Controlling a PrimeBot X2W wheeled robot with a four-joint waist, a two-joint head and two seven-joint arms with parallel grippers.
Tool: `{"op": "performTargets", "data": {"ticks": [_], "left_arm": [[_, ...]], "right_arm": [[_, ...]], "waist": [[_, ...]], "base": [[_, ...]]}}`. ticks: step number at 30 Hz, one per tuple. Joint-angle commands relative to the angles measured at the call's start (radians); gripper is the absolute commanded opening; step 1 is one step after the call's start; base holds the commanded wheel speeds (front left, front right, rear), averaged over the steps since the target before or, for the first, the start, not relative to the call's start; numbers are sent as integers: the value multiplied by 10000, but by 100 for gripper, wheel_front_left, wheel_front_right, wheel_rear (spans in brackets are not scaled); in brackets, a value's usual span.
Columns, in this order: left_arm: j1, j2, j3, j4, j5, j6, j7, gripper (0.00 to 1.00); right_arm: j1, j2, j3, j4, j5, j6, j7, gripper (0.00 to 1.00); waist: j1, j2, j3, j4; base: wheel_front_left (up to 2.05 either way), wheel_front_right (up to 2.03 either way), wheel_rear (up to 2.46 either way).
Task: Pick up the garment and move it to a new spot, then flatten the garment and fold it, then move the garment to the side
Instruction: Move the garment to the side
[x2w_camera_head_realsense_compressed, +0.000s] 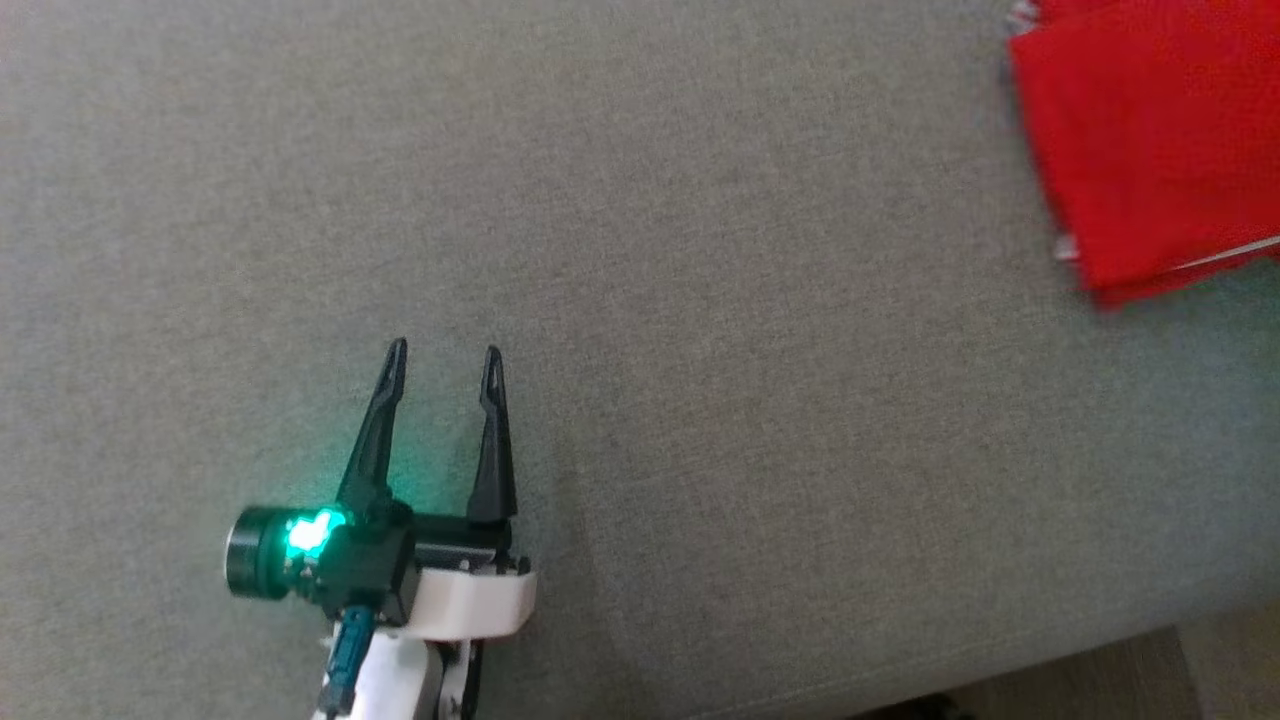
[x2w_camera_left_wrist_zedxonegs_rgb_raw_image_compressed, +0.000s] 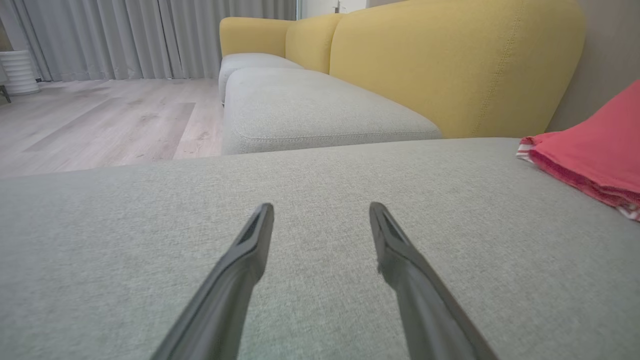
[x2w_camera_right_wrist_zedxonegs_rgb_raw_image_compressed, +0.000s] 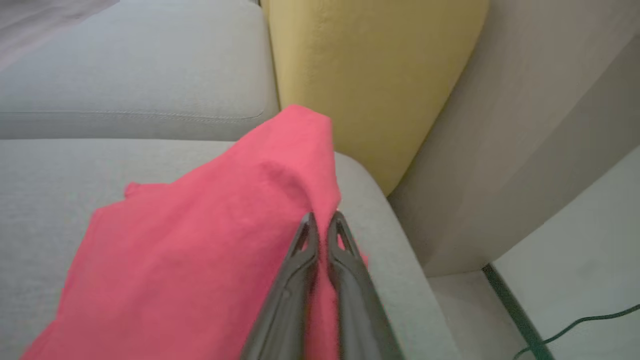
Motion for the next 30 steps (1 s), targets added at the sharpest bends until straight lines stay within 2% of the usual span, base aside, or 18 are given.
{"op": "performTargets", "data": {"ticks": [1,2,3,5,8,11,14,22,27,30], "left_arm": [[-229,-36,234,-275,129,-51,-51,100],[-298,-36,212,-259,131,-69,-51,100],[-360,-36,189,-235,125,-86,-51,100],[-442,-36,179,-173,81,-79,-51,100],[-476,-36,150,-54,-17,-67,-51,100],[-369,-36,118,-14,-157,-24,-51,100],[-207,-36,105,-150,-410,-99,-51,100],[517,-36,375,18,-1144,-68,-51,100],[1031,-36,539,46,-1602,-139,-51,100],[1357,-36,565,19,-1706,-270,-51,100]], "right_arm": [[-112,-664,-224,-111,-135,-7,-100,38],[-143,-756,-431,-23,-271,-7,-162,80],[-164,-802,-645,86,-431,-7,-219,100],[-195,-709,-1039,259,-822,-7,-351,100],[-33,-171,-1371,261,-1370,-7,-480,100],[338,576,-1605,60,-2038,-7,-699,100],[932,1597,-1662,-328,-2515,-7,-905,100],[2716,4155,-424,-1257,-2673,-7,-1508,100],[3586,5310,446,-1229,-2799,-7,-1841,100],[4136,5834,460,-1656,-3125,-7,-1875,100]], "waist": [[-1,0,239,-53],[-1,0,301,-23],[-1,0,345,13],[-1,0,388,67],[-1,0,266,183],[-1,0,-65,322],[-1,0,-523,483],[-1,0,-1866,989],[-1,0,-2745,1340],[-1,0,-3271,1557]], "base": [[0,0,0],[0,0,0],[0,0,0],[0,0,0],[0,0,0],[0,0,0],[0,0,0],[0,0,0],[0,0,0],[0,0,0]]}}
